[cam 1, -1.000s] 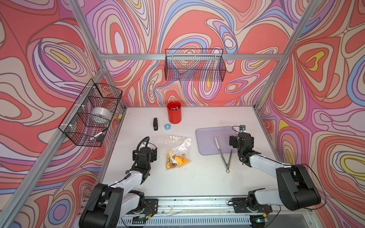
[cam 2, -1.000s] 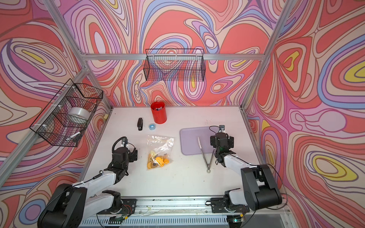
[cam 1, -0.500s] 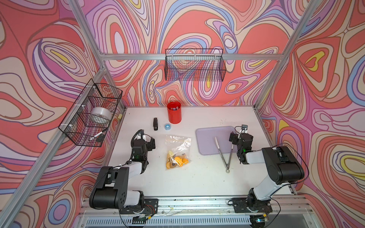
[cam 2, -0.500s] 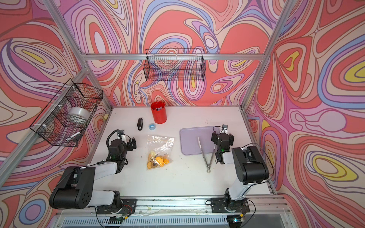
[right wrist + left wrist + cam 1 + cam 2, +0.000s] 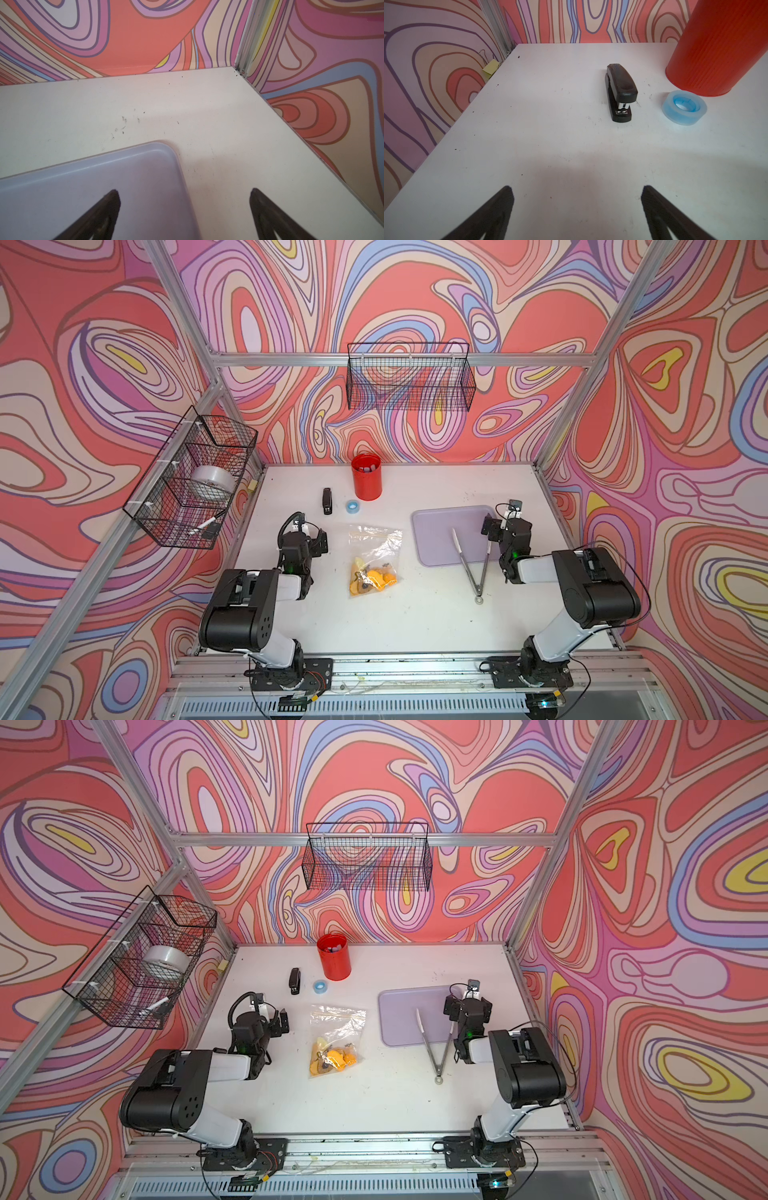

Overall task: Put the cookies into a resealable bag to prevent moisture
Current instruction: Reset both arms

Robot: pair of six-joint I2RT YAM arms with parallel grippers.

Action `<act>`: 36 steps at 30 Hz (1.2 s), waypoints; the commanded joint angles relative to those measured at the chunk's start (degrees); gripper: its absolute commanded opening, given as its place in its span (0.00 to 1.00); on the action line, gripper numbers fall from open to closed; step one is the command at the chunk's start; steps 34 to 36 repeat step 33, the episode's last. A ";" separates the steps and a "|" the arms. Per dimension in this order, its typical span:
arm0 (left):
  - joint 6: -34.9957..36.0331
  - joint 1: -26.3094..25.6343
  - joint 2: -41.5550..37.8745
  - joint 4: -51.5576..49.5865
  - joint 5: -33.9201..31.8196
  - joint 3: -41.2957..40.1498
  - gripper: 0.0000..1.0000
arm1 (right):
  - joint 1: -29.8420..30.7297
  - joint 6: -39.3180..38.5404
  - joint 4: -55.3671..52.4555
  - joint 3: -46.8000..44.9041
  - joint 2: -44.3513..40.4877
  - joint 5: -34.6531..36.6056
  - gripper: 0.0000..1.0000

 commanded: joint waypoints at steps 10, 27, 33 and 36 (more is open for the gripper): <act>-0.57 0.36 -0.13 2.40 -0.01 0.12 1.00 | -0.33 0.42 0.55 0.53 0.21 -0.39 0.99; -0.33 0.27 0.41 1.46 0.18 0.81 1.00 | -0.34 0.46 0.53 0.68 0.30 -0.37 0.99; 0.14 0.27 0.00 2.13 1.59 0.36 1.00 | -0.37 0.42 0.55 0.55 0.21 -0.37 0.99; 0.14 0.27 0.00 2.13 1.59 0.36 1.00 | -0.37 0.42 0.55 0.55 0.21 -0.37 0.99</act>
